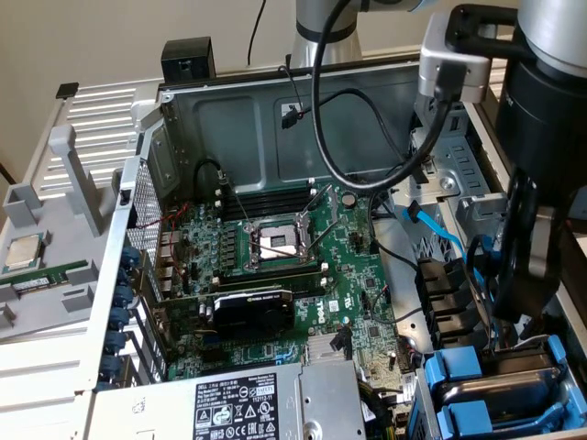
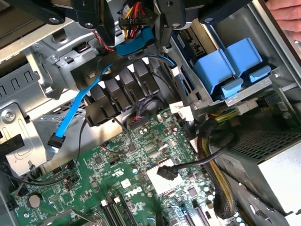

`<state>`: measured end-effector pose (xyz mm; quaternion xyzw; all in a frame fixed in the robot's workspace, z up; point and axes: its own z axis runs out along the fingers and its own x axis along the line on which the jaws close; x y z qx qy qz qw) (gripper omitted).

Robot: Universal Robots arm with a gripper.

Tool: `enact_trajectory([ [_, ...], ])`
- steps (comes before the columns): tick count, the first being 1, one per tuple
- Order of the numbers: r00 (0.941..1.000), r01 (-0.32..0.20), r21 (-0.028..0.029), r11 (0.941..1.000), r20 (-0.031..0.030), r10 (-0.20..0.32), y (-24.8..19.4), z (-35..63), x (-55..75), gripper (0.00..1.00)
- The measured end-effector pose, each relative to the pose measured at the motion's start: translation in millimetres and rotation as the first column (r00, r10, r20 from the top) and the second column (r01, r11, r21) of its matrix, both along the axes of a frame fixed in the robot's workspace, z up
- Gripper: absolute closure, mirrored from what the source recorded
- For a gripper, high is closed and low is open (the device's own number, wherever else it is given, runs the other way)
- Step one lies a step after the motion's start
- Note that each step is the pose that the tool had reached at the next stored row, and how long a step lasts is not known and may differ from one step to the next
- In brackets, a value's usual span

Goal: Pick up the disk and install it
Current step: 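Insert the first disk wire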

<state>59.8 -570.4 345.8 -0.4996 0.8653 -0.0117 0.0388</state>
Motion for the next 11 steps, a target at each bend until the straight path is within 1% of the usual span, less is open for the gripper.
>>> enact_trajectory([
  [3, 0.9999, 0.011, 0.0034, 0.9999, -0.0006, -0.011, 0.1, 0.1, -0.1, 0.49],
  [4, 0.9999, 0.011, 0.0066, 0.9999, -0.0019, -0.011, 0.0, 0.0, -0.1, 0.49],
  [5, 0.9999, 0.011, 0.0096, 0.9999, -0.0047, -0.011, 0.0, -0.1, -0.1, 0.49],
  [6, 0.9999, 0.011, 0.0108, 0.9999, -0.0088, -0.011, 0.0, 0.1, 0.0, 0.49],
  [7, 0.9999, 0.011, 0.0117, 0.9999, -0.0127, -0.011, 0.0, 0.0, 0.1, 0.49],
  [8, 0.9998, 0.011, 0.0121, 0.9999, -0.0146, -0.011, 0.0, -0.1, 0.4, 0.49],
  [11, 0.9998, 0.011, 0.0120, 0.9999, -0.0158, -0.011, 0.0, 0.0, 2.3, 0.49],
])
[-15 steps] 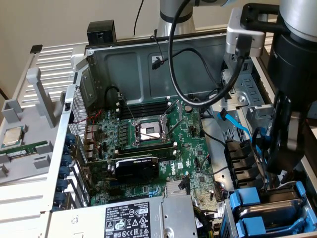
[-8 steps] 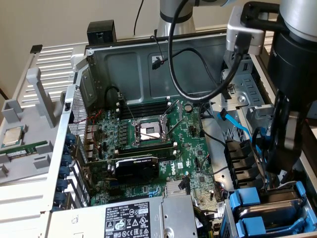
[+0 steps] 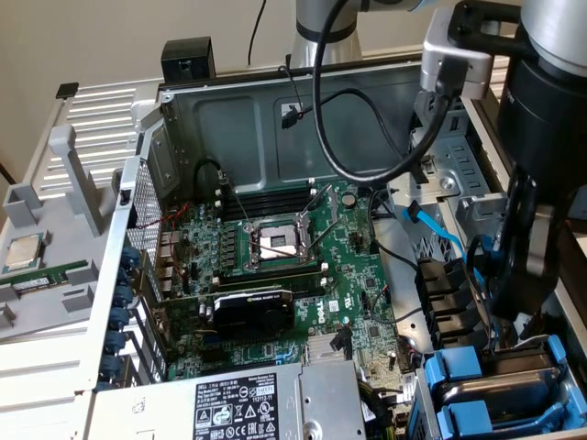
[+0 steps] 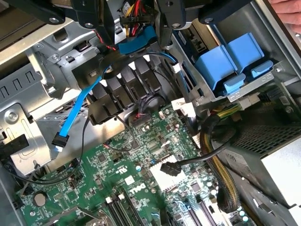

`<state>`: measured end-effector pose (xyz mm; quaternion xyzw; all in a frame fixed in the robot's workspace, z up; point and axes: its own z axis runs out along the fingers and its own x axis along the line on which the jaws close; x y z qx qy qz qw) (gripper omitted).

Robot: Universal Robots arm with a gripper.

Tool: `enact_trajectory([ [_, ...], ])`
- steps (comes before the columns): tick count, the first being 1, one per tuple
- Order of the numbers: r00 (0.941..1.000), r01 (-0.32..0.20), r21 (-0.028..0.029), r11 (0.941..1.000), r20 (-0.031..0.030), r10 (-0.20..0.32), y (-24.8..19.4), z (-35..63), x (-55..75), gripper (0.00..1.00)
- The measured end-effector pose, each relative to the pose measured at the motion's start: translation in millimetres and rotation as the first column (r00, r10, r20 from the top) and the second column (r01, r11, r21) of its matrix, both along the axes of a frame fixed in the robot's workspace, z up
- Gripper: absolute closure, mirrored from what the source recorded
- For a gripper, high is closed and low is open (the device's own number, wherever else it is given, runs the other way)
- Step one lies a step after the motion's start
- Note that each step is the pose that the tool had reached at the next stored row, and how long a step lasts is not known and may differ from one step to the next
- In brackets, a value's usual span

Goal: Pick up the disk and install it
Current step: 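Insert the first disk wire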

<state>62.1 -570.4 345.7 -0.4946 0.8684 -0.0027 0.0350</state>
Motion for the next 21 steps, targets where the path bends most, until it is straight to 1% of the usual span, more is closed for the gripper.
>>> enact_trajectory([
  [3, 1.0000, 0.000, 0.0000, 1.0000, -0.0007, 0.000, 0.0, 0.0, 0.6, 0.49],
  [8, 0.9999, -0.010, -0.0001, 0.9999, -0.0052, 0.010, 0.0, 0.0, 1.0, 0.49],
  [11, 0.9998, -0.019, -0.0001, 0.9998, -0.0068, 0.019, 0.0, 0.0, 1.0, 0.49],
  [20, 0.9996, -0.027, -0.0001, 0.9996, -0.0070, 0.027, -0.8, 0.0, 1.0, 0.49],
  [21, 0.9996, -0.028, -0.0001, 0.9996, -0.0071, 0.028, -0.9, 0.0, 1.0, 0.51],
])
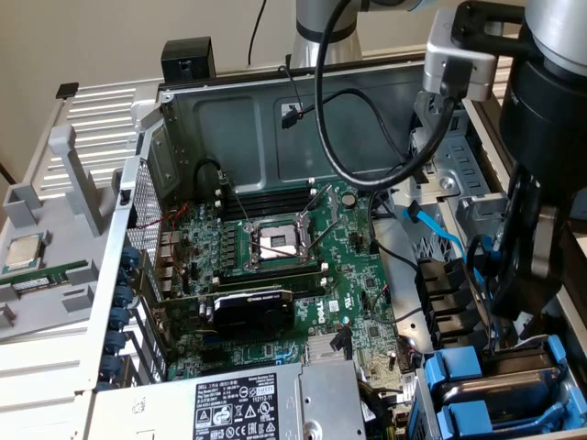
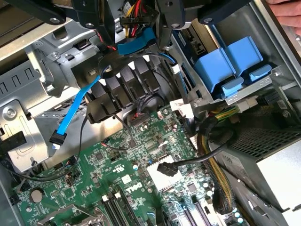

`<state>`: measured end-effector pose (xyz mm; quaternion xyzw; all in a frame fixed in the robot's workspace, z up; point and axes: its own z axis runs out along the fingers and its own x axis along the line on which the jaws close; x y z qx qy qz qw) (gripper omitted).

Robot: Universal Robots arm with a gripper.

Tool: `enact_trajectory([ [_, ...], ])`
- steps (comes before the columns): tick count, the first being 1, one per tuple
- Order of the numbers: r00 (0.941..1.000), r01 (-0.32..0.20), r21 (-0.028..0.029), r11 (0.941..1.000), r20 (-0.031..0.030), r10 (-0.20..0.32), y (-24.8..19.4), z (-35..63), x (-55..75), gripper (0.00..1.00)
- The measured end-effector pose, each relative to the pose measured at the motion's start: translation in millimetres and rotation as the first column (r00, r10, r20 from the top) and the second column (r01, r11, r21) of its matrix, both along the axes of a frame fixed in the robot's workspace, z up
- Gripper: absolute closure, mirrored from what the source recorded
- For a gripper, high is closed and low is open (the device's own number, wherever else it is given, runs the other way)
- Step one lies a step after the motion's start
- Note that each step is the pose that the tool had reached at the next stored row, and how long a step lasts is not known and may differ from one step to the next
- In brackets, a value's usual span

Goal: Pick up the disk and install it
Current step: 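Insert the first disk wire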

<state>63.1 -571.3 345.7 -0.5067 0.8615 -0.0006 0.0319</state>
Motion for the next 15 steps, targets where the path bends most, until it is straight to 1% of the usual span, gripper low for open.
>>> enact_trajectory([
  [1, 1.0000, -0.001, 0.0000, 1.0000, 0.0000, 0.001, -0.1, 0.0, 0.0, 0.58],
  [2, 1.0000, -0.001, 0.0001, 1.0000, 0.0000, 0.001, -0.2, -0.1, 0.0, 0.58],
  [3, 1.0000, -0.002, 0.0000, 1.0000, 0.0000, 0.002, -0.2, 0.0, 0.0, 0.64],
  [15, 1.0000, -0.002, -0.0001, 1.0000, 0.0002, 0.002, -0.3, 0.6, -0.2, 0.65],
])
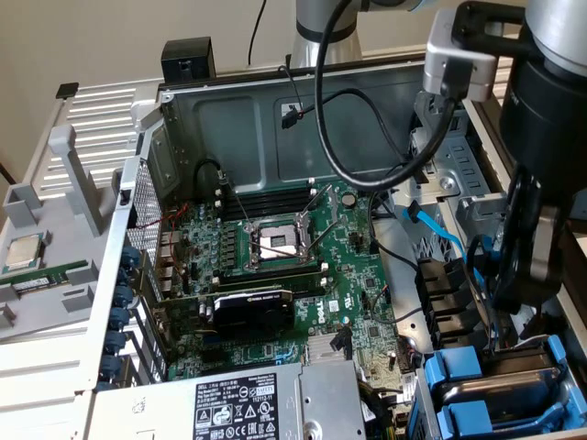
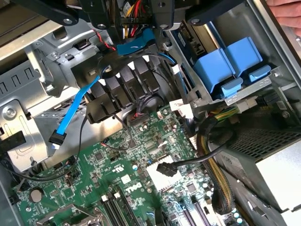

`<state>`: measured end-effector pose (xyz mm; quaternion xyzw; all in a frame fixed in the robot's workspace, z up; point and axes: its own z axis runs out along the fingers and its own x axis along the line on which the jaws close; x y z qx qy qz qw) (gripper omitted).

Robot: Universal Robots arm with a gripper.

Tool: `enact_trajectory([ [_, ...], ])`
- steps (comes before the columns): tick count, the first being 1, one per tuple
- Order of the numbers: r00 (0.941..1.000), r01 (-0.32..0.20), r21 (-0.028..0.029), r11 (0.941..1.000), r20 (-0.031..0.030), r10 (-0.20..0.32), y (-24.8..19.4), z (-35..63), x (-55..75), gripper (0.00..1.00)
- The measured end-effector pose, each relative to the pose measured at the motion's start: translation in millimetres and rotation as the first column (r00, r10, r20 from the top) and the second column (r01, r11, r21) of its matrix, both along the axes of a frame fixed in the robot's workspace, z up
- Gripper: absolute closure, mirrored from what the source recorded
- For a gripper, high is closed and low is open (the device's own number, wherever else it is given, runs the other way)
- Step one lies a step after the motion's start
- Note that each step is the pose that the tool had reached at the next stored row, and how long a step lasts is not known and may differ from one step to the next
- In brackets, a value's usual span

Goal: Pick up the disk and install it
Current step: 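Insert the first disk wire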

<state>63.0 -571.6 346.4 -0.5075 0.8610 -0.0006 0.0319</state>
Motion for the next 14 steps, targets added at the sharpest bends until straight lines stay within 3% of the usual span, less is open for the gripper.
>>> enact_trajectory([
  [5, 1.0000, 0.000, 0.0001, 1.0000, 0.0014, 0.000, 0.9, 4.5, -1.3, 0.65],
  [10, 1.0000, 0.000, 0.0001, 1.0000, 0.0081, 0.000, 3.1, 9.3, -4.1, 0.65],
  [14, 0.9999, 0.000, -0.0034, 1.0000, 0.0139, 0.000, 6.6, 10.2, -7.2, 0.65],
])
